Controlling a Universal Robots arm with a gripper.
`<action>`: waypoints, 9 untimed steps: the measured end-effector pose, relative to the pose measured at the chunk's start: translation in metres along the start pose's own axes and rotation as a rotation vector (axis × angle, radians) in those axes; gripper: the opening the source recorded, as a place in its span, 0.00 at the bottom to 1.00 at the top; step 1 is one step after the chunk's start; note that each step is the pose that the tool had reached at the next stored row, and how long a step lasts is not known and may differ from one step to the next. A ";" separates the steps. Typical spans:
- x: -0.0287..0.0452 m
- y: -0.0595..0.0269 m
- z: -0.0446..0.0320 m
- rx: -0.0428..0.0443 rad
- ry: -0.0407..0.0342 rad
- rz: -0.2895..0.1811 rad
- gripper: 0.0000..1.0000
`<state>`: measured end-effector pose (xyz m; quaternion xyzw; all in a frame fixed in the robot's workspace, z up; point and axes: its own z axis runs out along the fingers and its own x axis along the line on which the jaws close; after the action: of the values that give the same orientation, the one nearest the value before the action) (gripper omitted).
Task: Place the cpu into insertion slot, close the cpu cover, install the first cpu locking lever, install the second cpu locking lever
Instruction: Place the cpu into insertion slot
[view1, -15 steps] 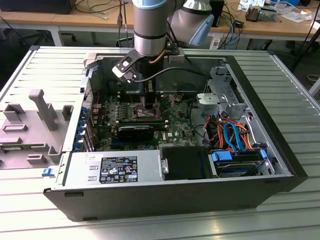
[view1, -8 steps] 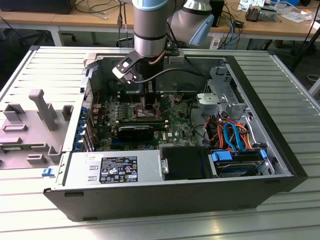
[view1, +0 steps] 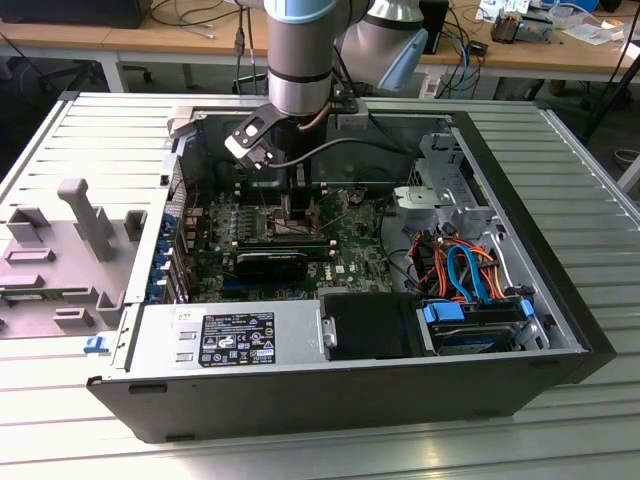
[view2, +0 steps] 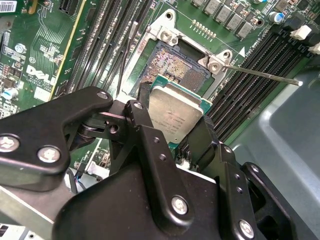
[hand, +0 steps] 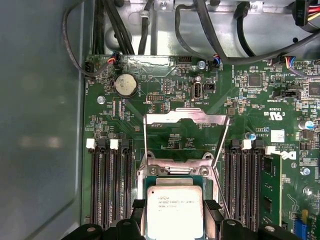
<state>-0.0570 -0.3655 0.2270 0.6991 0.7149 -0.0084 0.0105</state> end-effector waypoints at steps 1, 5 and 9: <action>0.0000 0.0000 0.0002 0.0000 0.0000 0.000 0.54; 0.0000 0.0000 0.0015 0.0000 0.0000 0.000 0.54; 0.0001 0.0000 0.0026 0.0000 0.0000 0.000 0.54</action>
<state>-0.0570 -0.3655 0.2244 0.6991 0.7149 -0.0084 0.0105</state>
